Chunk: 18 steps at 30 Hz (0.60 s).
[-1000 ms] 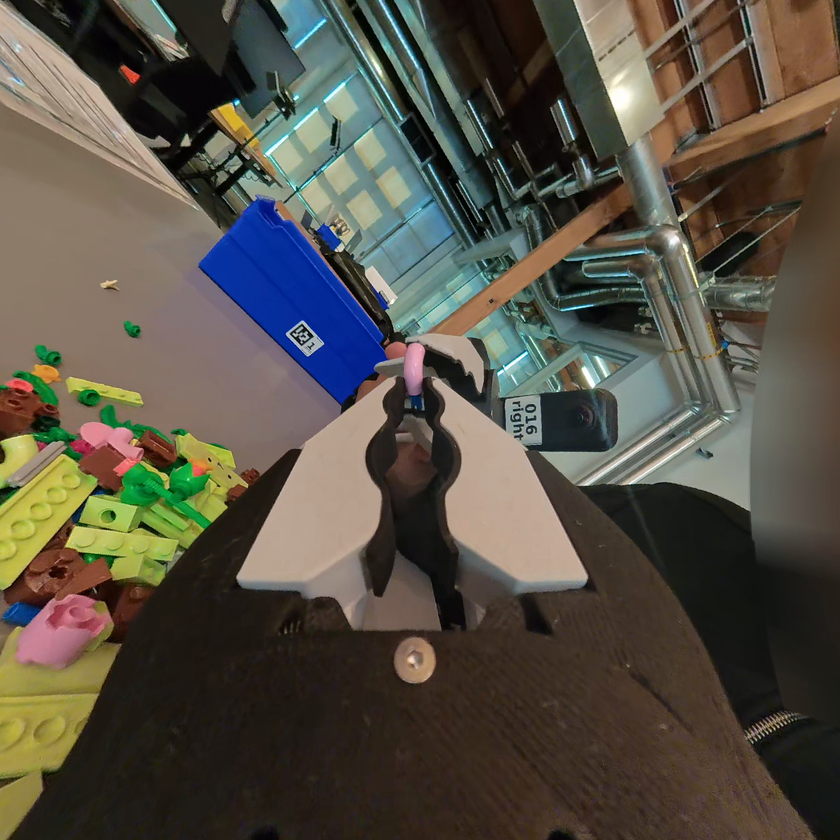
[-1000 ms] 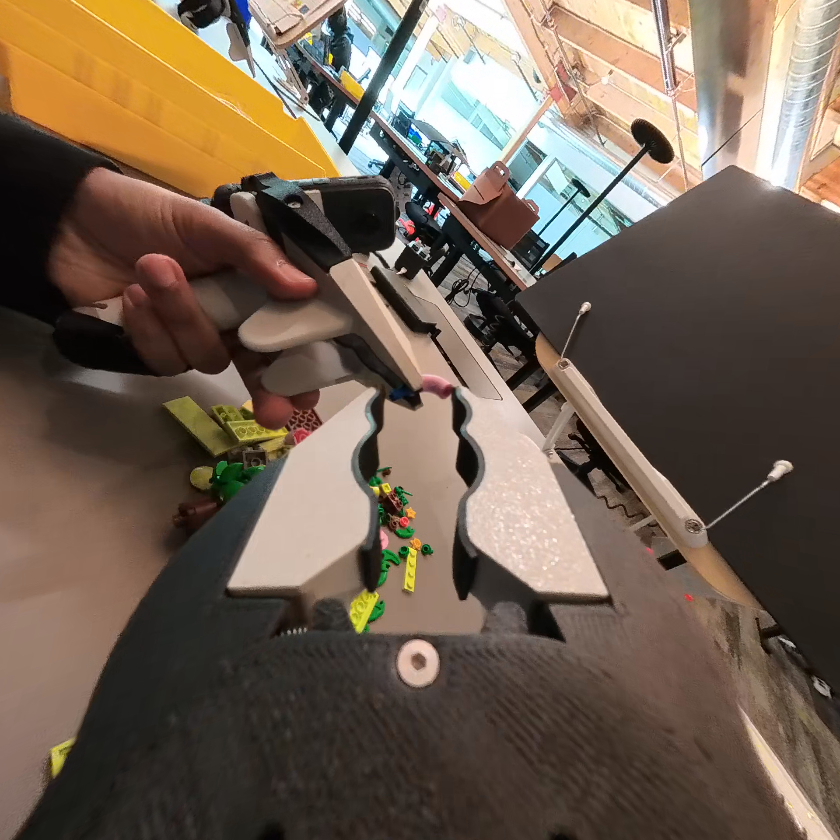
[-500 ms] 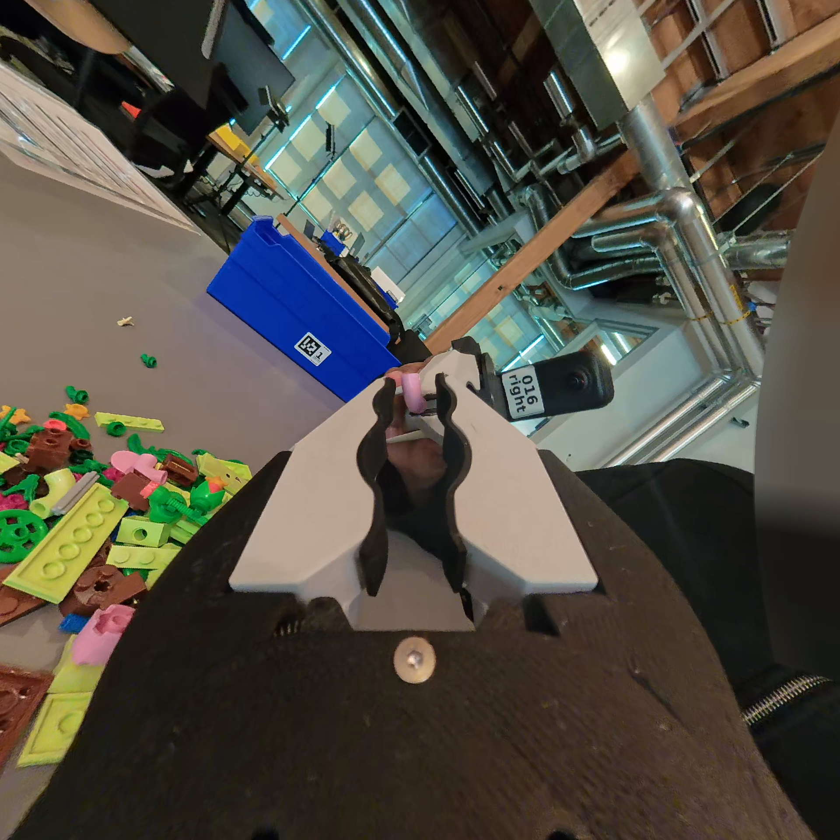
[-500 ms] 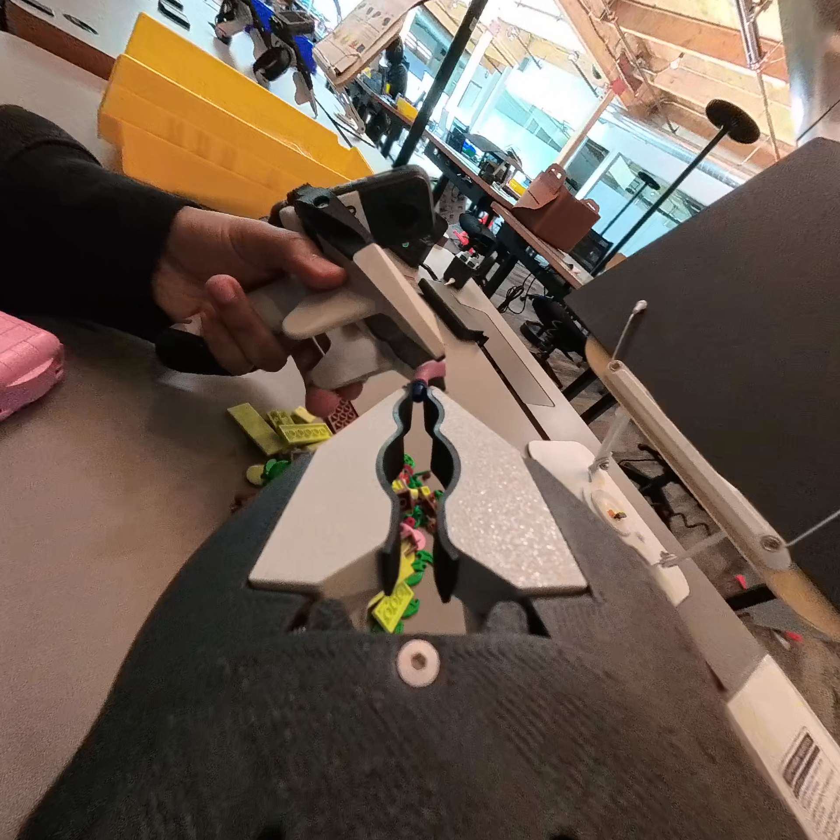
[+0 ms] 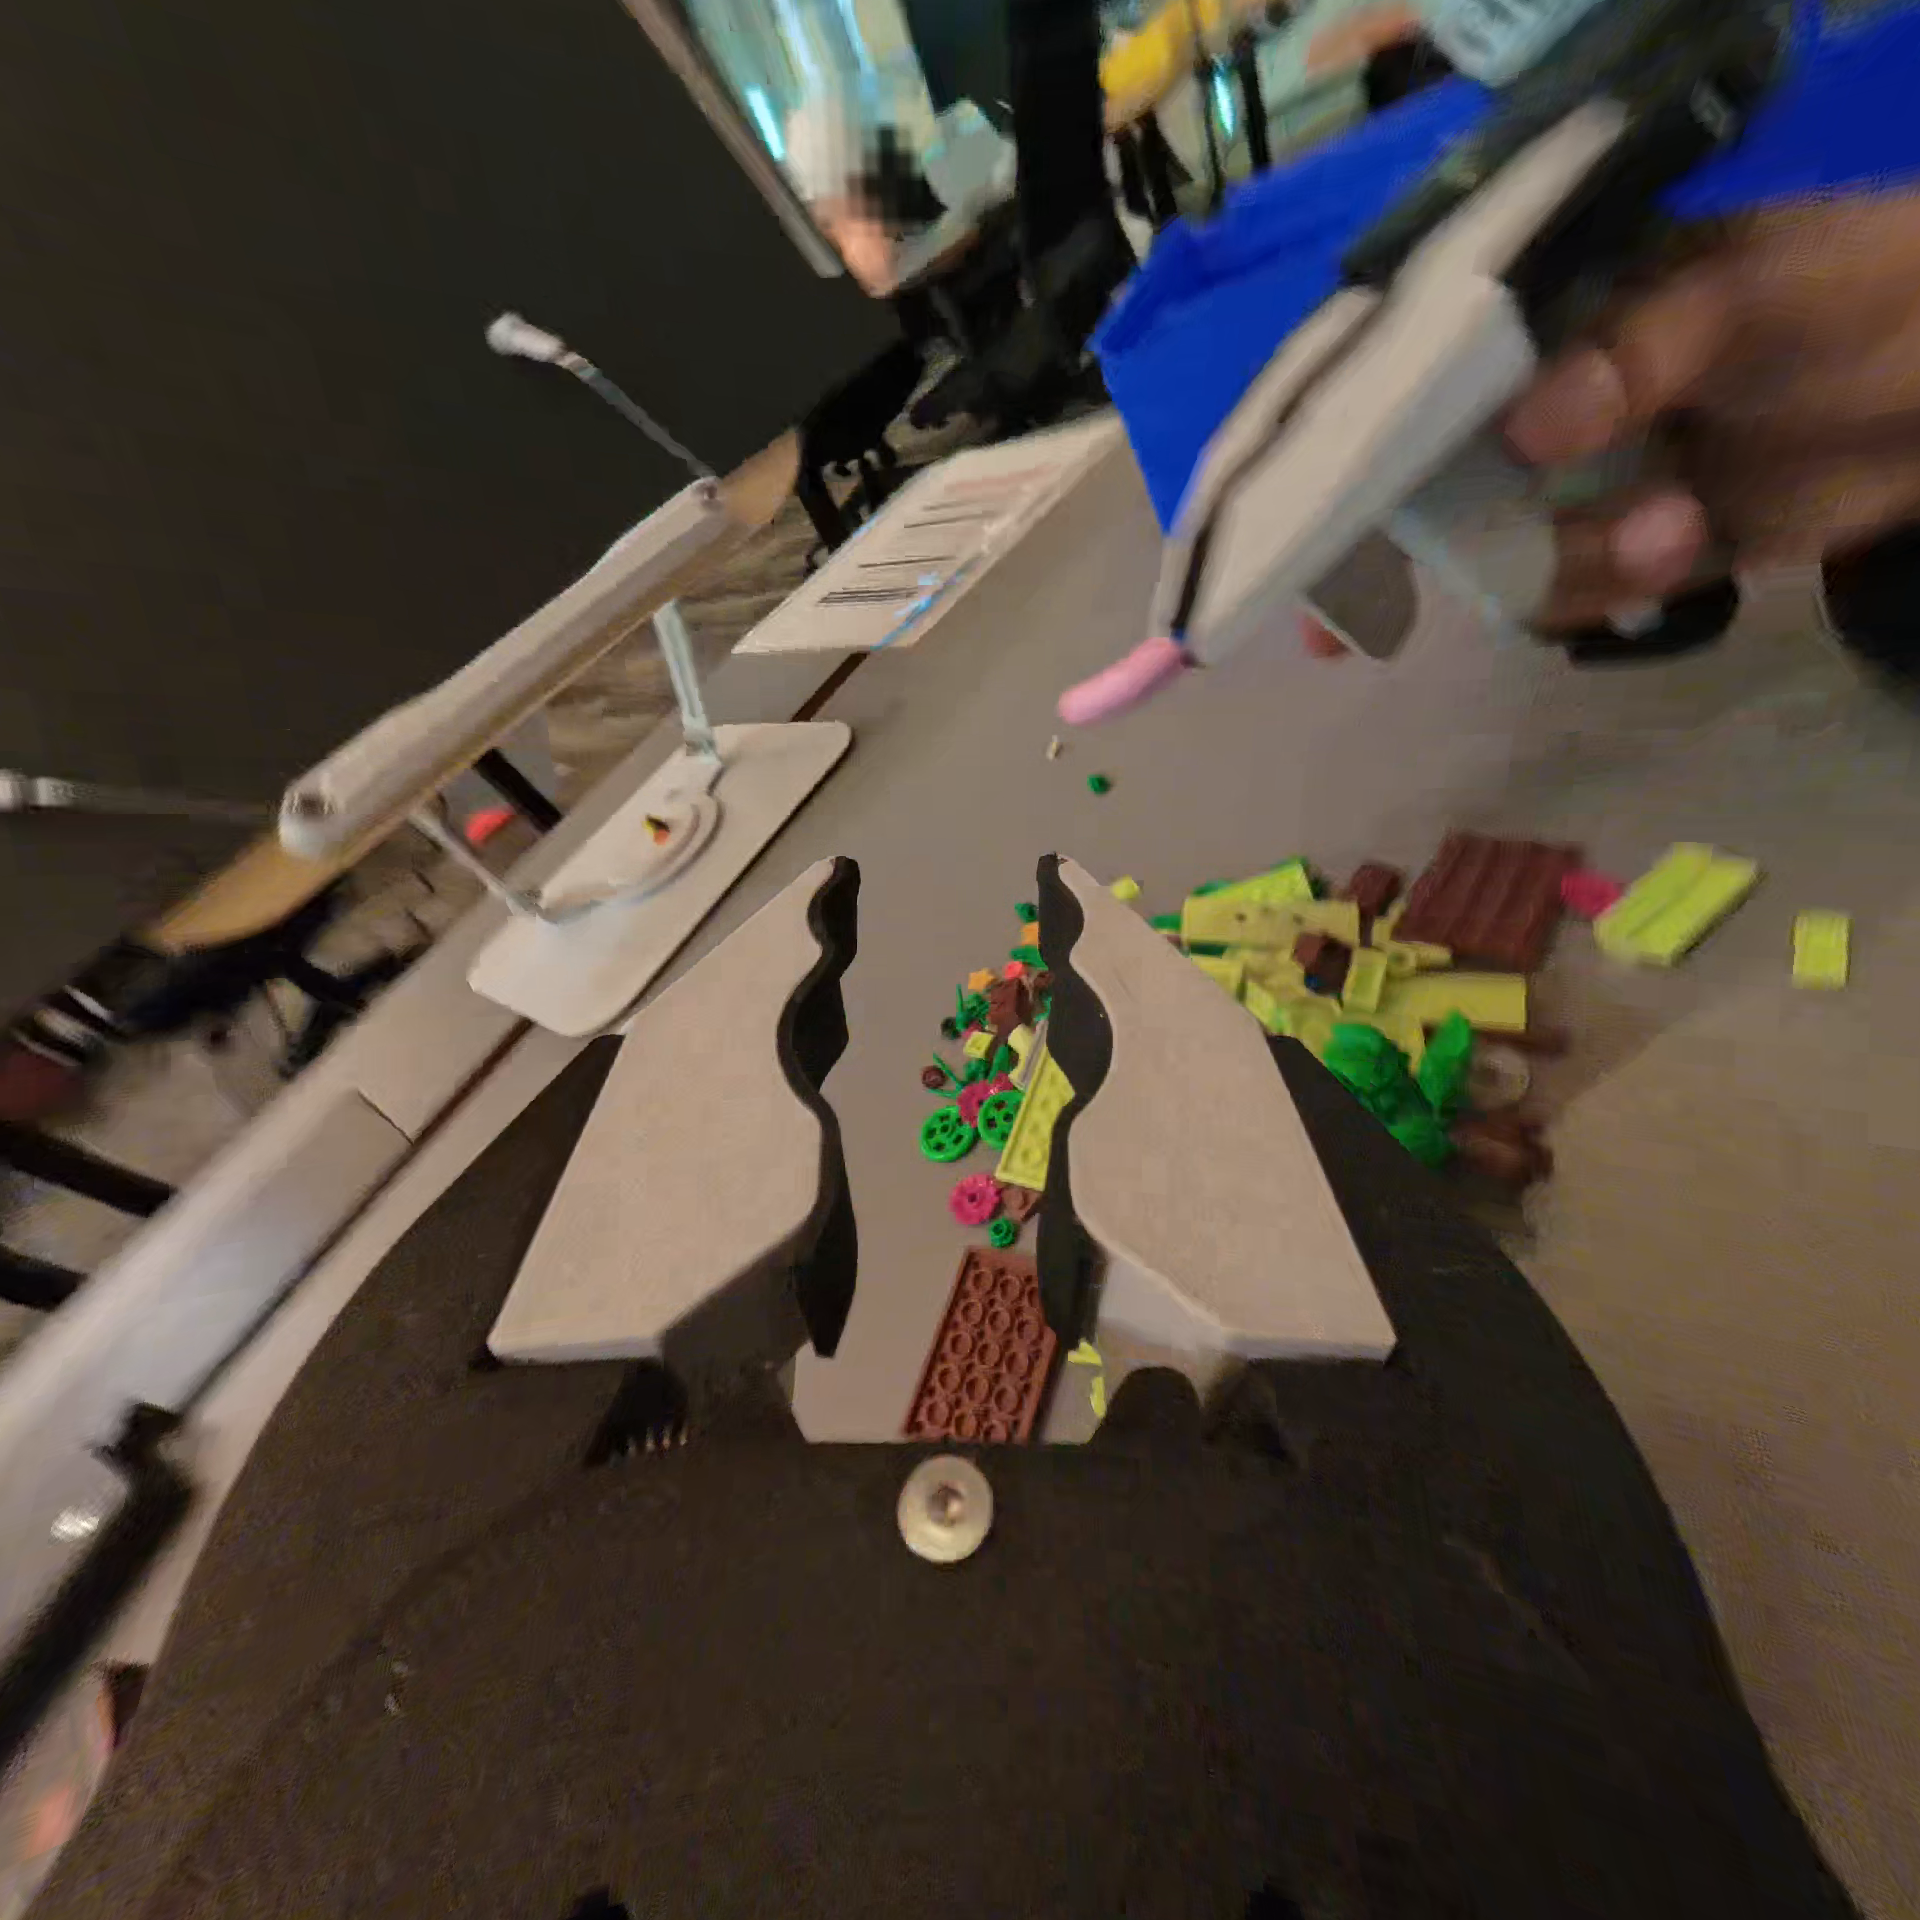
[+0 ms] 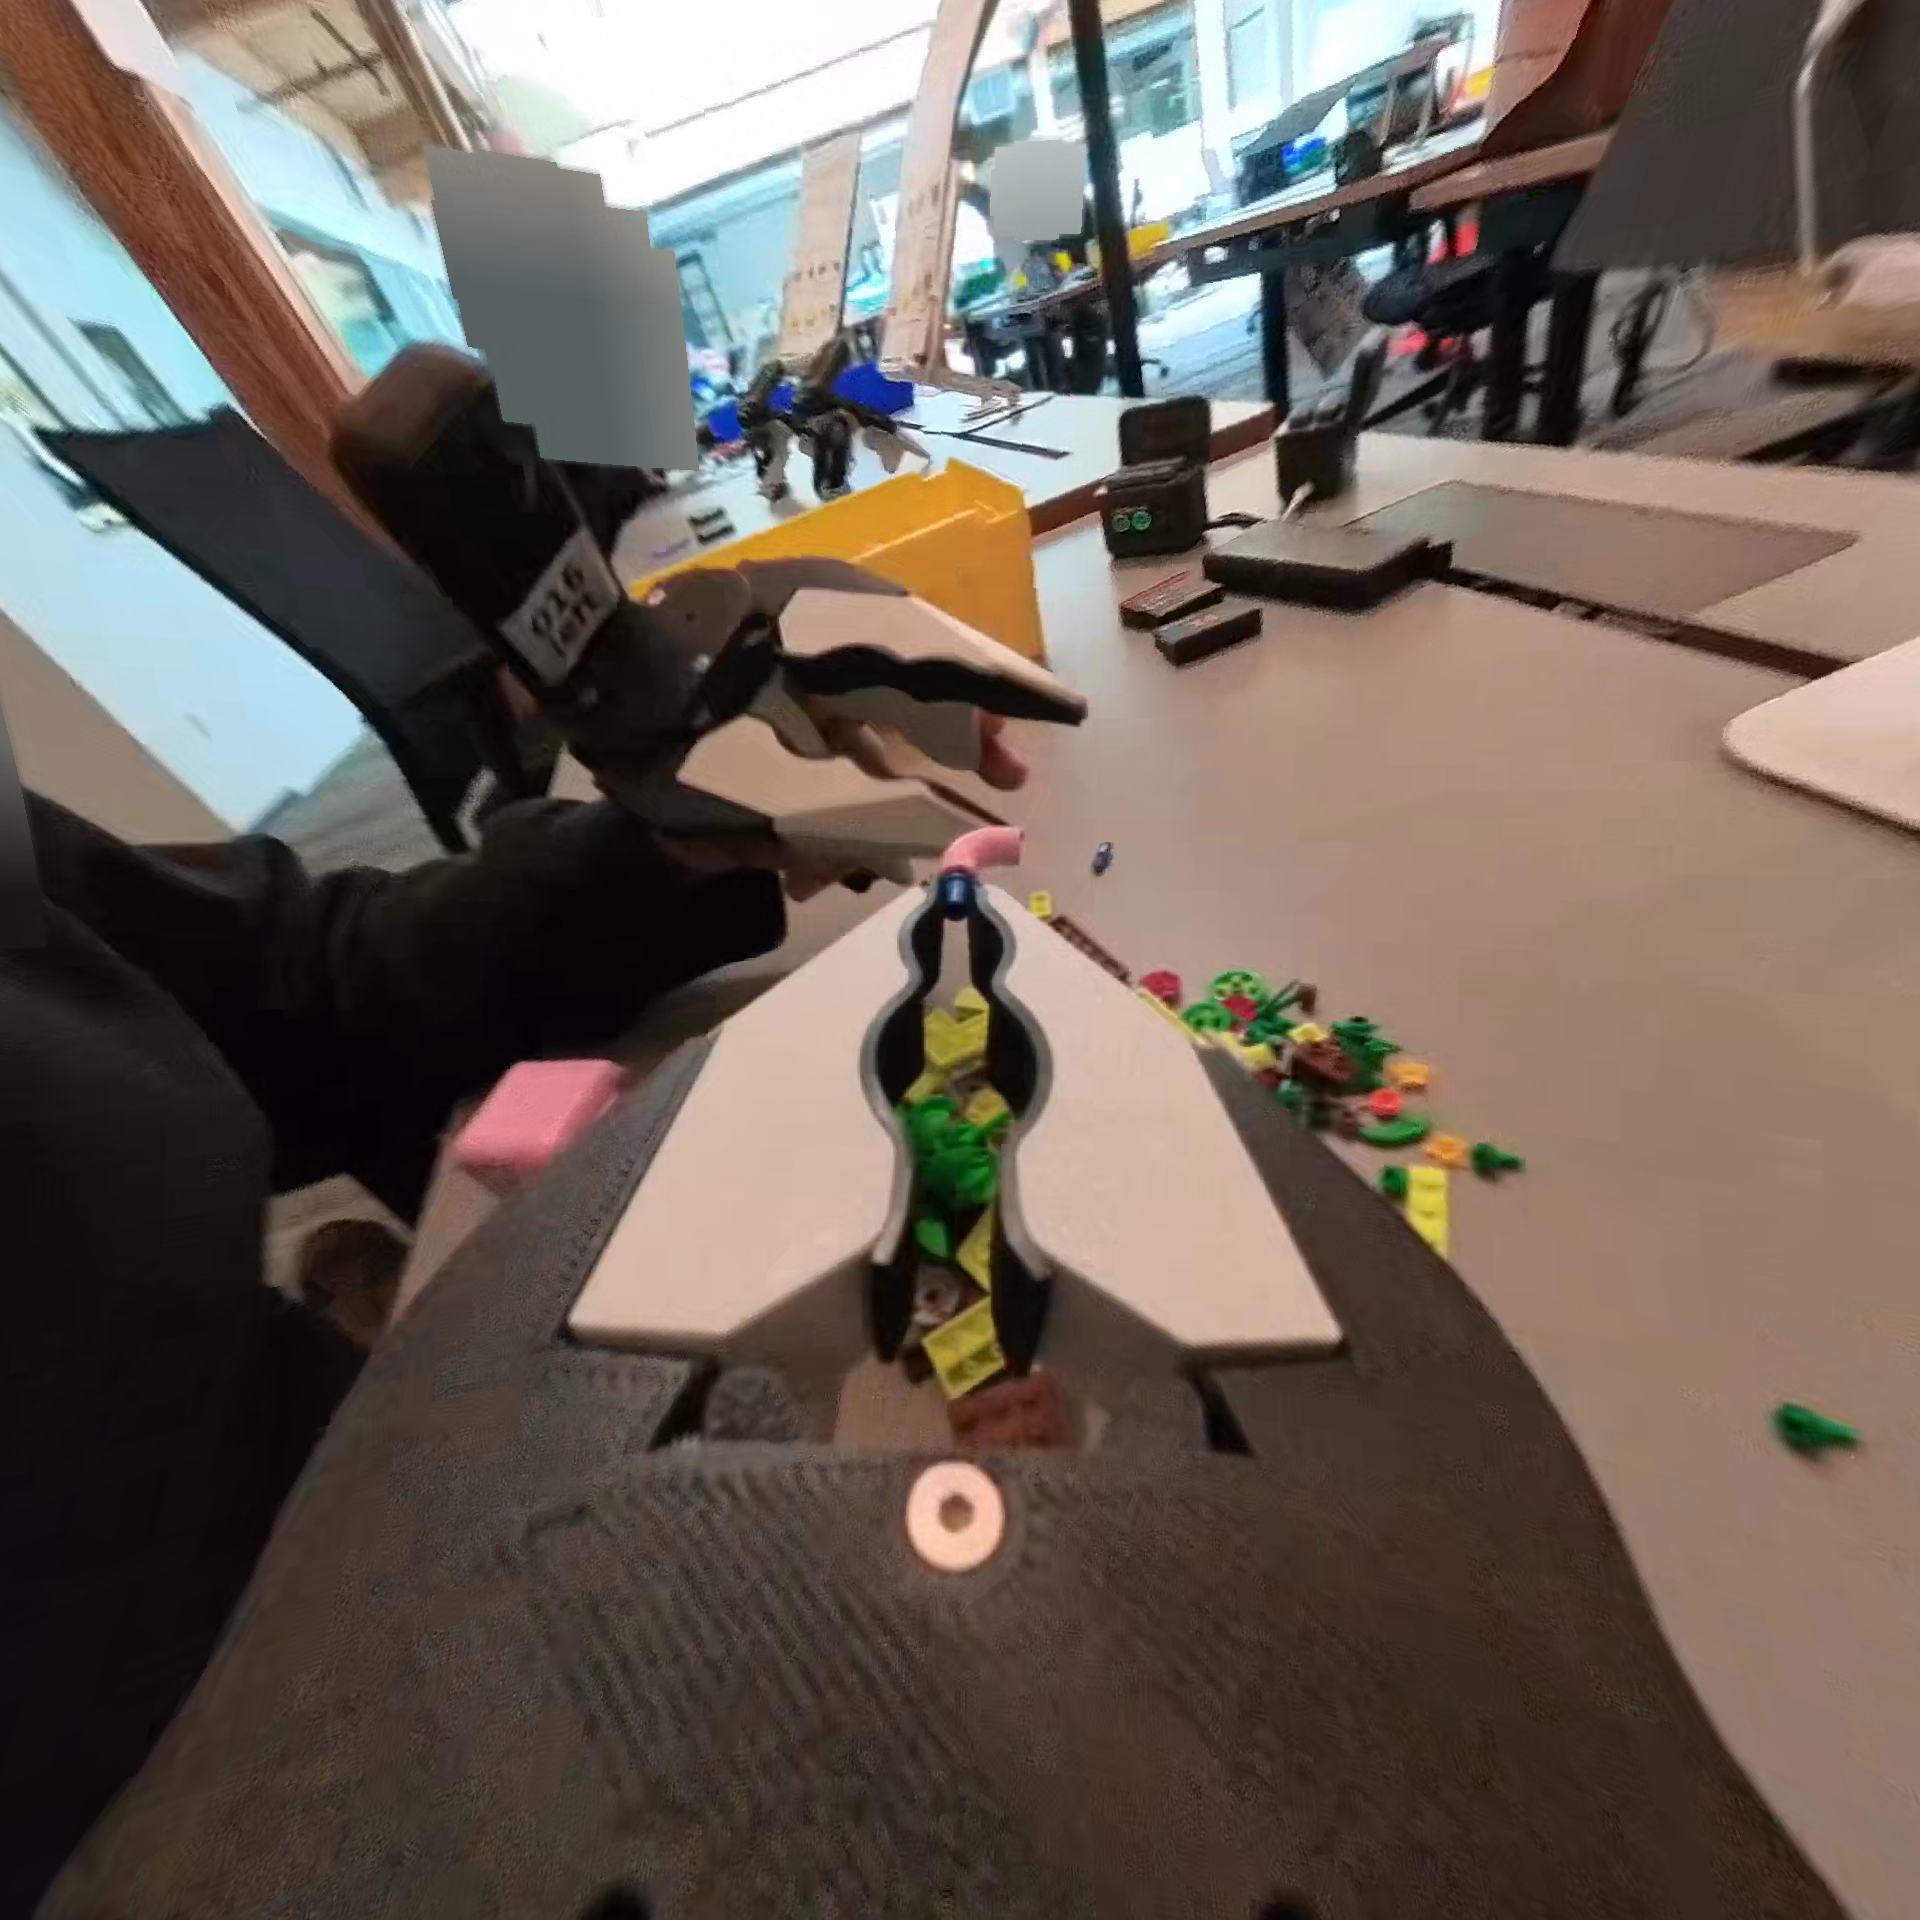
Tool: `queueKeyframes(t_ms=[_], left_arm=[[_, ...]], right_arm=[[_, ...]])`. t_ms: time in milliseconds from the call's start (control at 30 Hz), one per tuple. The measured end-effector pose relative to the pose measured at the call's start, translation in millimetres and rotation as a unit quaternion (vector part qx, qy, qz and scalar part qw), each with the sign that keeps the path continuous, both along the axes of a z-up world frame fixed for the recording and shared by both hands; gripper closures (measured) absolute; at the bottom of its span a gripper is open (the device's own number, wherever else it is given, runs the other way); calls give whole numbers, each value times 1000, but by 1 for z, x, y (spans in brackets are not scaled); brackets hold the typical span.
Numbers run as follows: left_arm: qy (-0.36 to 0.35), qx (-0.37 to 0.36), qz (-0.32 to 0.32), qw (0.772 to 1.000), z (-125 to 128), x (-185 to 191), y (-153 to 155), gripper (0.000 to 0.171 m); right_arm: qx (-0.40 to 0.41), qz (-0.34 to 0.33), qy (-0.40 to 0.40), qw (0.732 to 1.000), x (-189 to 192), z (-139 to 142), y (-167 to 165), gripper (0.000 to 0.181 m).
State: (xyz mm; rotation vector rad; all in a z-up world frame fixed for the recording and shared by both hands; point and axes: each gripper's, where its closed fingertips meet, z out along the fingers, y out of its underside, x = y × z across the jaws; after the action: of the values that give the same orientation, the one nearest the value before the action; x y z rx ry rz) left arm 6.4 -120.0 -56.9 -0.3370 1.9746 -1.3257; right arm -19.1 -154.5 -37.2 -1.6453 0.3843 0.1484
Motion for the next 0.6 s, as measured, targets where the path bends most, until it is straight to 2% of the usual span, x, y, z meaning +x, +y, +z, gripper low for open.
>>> queueKeyframes(t_ms=[133, 233, 367, 433, 467, 533, 600], left_arm=[[-53, 66, -28, 996, -14, -14, -20, 137], [-60, 99, -43, 992, -23, -18, -24, 140], [-70, 118, -67, 988, -29, -26, -30, 151], [-83, 120, -61, 987, -27, -25, -30, 164], [-82, 123, -63, 987, -27, -26, -29, 165], [-64, 107, -65, 990, -24, -26, -29, 165], [-37, 61, -58, 996, -16, -24, -29, 165]], right_arm=[[9, 40, 125, 991, -3, -15, 4, 180], [3, 64, 163, 985, -9, -24, 7, 181], [-13, 78, 170, 982, -14, -30, 10, 180], [-16, 82, 173, 981, -15, -31, 11, 180], [-13, 83, 172, 982, -15, -31, 11, 180], [-4, 82, 162, 983, -14, -28, 11, 181], [27, 64, 131, 989, -8, -17, 11, 179]])
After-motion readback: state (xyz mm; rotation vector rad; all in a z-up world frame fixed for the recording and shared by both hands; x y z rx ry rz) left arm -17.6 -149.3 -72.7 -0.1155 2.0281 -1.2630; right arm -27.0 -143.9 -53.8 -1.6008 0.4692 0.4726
